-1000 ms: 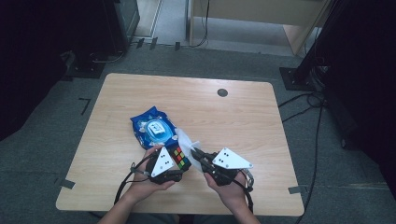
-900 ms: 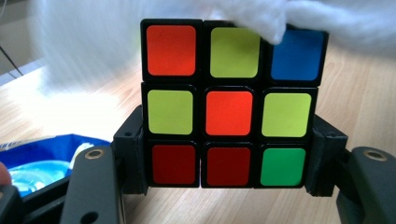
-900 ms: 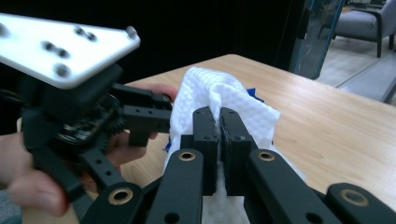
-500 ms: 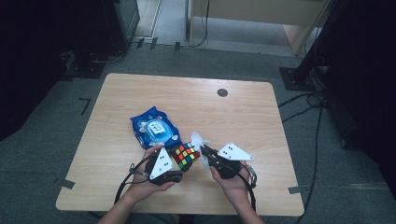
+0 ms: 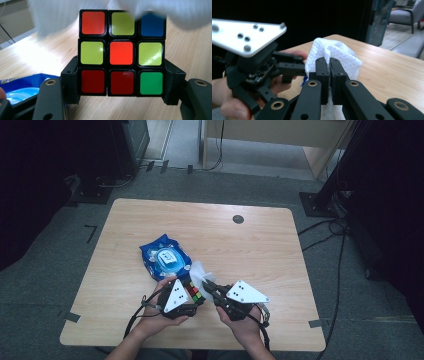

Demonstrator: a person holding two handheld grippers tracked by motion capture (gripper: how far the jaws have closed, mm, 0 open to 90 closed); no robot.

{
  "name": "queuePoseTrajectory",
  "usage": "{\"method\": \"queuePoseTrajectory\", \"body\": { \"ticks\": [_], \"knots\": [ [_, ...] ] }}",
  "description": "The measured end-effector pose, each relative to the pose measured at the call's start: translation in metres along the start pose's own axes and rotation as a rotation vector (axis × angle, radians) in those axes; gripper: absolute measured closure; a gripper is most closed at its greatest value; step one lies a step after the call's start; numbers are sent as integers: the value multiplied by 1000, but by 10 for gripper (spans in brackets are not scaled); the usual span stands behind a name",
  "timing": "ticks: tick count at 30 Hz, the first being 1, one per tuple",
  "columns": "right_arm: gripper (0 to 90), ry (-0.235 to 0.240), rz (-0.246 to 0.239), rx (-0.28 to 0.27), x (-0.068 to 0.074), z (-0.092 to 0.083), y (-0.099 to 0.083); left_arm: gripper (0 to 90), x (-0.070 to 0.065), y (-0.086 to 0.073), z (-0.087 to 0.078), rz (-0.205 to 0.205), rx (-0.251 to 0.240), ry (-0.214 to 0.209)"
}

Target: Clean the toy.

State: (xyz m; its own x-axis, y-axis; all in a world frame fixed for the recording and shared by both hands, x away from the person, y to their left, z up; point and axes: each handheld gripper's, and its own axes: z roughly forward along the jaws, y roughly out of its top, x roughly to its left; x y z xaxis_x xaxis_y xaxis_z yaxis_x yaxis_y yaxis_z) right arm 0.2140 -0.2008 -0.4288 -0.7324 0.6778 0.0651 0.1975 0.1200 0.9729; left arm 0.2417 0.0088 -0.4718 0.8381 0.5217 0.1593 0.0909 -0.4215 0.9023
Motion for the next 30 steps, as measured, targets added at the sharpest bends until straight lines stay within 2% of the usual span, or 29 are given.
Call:
{"method": "queuePoseTrajectory", "body": {
  "ticks": [2, 11, 16, 21, 23, 30],
  "knots": [
    [882, 0, 6, 6, 0, 2, -3, 337, 0, 1, -1, 14, 7, 7],
    [881, -32, 69, 27, -16, 2, -11, 338, 0, 1, -2, 7, -9, 6],
    [880, -30, 96, 40, -23, 3, -15, 340, 0, 2, -4, 15, -19, 8],
    [879, -34, 95, 44, -25, 3, -16, 342, 0, 2, -5, 22, -20, 11],
    [879, -49, 87, 47, -27, 3, -17, 342, 1, 2, -6, 20, -25, 9],
    [879, -92, 117, 100, -41, 5, -28, 342, 5, 3, -9, 2, -49, 5]
  ]
}}
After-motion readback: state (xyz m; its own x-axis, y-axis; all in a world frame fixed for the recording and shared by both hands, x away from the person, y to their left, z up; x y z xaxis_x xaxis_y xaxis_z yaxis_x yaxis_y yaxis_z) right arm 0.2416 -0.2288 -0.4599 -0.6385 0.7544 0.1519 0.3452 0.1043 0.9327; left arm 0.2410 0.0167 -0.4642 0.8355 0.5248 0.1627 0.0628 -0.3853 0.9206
